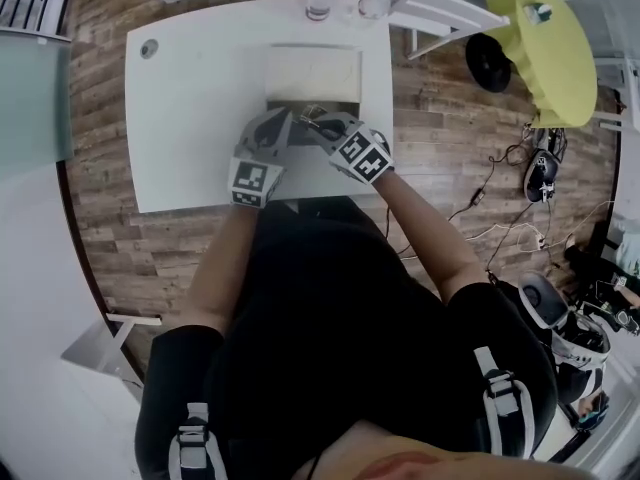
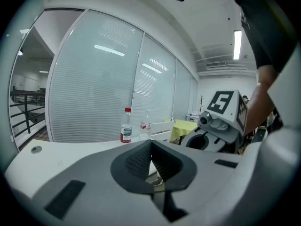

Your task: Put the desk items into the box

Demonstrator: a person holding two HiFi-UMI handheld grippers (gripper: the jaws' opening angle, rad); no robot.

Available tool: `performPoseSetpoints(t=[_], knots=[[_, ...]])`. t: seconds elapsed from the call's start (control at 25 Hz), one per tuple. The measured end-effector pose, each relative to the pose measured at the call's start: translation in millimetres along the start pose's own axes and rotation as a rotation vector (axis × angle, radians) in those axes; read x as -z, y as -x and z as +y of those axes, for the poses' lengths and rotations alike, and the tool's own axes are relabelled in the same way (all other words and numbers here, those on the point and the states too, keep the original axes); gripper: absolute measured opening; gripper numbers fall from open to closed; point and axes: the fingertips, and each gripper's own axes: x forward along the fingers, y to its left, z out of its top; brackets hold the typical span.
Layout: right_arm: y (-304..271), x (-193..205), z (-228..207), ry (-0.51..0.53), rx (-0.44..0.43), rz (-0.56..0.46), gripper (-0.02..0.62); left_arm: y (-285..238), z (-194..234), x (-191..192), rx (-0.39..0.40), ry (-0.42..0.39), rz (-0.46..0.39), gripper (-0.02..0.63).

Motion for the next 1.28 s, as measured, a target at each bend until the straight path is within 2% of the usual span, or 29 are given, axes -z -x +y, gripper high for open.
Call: performPoseSetpoints(t=[0.6,0.96,1.28], knots=[[-41,49,-8,0.097,-0.066,0.108,0.029,-18,11,51,-0.073,0.059,0.052,0.012],[-57,65,-2,0.125,-0.129,0.156,0.029,-15,13,56,-0.083,0.065,0.062,0.012],[-62,69,-14,0.099,-0.104,0.210,0.035,-17,12,53,-0.073,0.065,0.062,0.012]])
